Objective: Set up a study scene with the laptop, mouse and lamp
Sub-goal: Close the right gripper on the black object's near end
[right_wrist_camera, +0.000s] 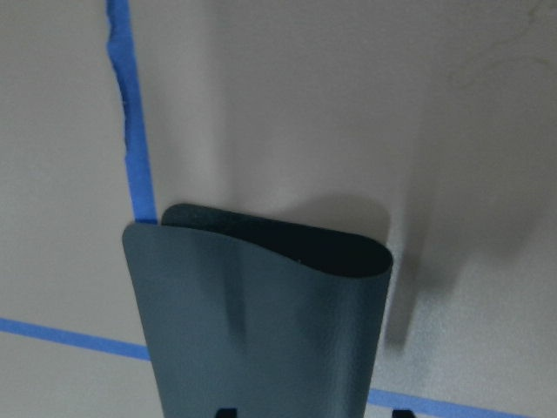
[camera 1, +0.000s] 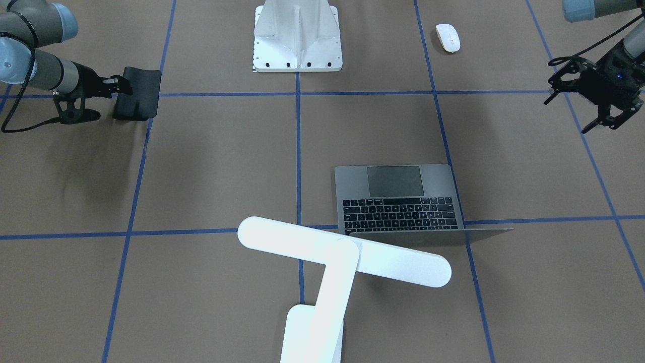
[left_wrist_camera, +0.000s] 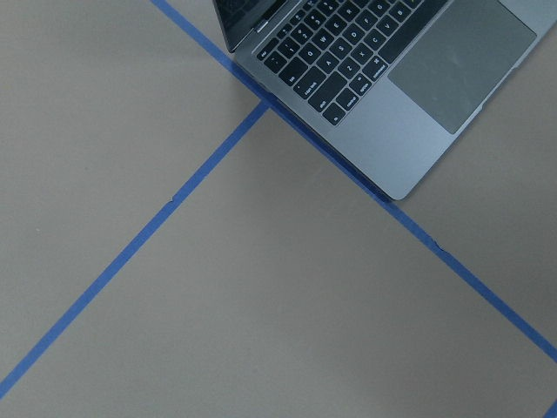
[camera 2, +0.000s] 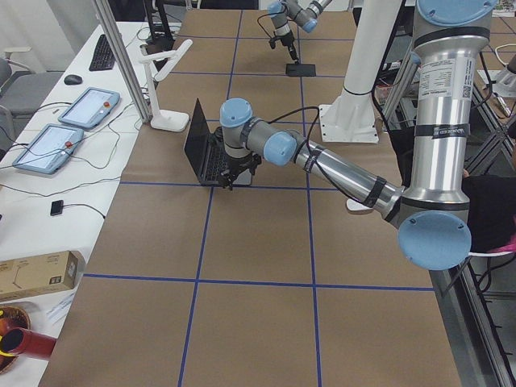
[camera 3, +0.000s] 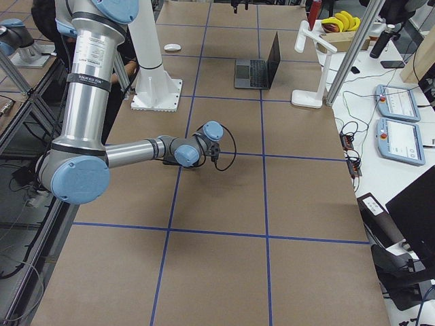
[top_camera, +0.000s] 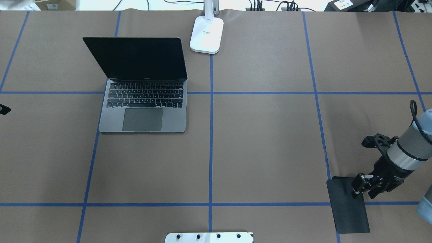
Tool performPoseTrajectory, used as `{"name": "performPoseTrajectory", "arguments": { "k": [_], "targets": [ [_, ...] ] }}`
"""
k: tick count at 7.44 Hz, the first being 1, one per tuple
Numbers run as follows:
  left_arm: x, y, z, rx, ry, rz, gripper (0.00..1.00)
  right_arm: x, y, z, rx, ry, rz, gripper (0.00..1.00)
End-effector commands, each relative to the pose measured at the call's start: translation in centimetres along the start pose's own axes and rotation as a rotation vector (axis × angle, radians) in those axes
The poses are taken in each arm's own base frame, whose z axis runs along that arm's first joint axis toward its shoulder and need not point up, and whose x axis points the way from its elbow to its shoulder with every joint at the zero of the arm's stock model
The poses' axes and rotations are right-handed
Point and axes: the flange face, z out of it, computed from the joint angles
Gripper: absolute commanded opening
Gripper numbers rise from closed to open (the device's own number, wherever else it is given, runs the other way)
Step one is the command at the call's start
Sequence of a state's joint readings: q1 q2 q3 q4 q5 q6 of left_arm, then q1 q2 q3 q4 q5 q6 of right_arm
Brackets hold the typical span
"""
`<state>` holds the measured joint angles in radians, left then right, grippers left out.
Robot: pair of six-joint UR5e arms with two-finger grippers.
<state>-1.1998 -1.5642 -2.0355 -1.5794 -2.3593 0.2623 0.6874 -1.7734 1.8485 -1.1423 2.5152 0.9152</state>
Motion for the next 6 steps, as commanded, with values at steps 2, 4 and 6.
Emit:
{"name": "performPoseTrajectory", "arguments": {
  "k": [2, 4, 6],
  "targets": [
    [-0.25, -0.01, 0.21, 0.001, -0.014, 0.006, 0.99, -2.68, -2.84, -1.75, 0.012, 0.027, 0.11, 0.66],
    [-0.25, -0.01, 0.21, 0.001, -0.014, 0.006, 0.99, -2.41, -2.89, -2.17, 0.018, 0.022, 0.087, 0.66],
    [-0.25, -0.01, 0.21, 0.001, -0.014, 0.006, 0.99, -1.73, -3.02, -1.88, 0.013, 0.029, 0.059, 0.66]
  ]
}}
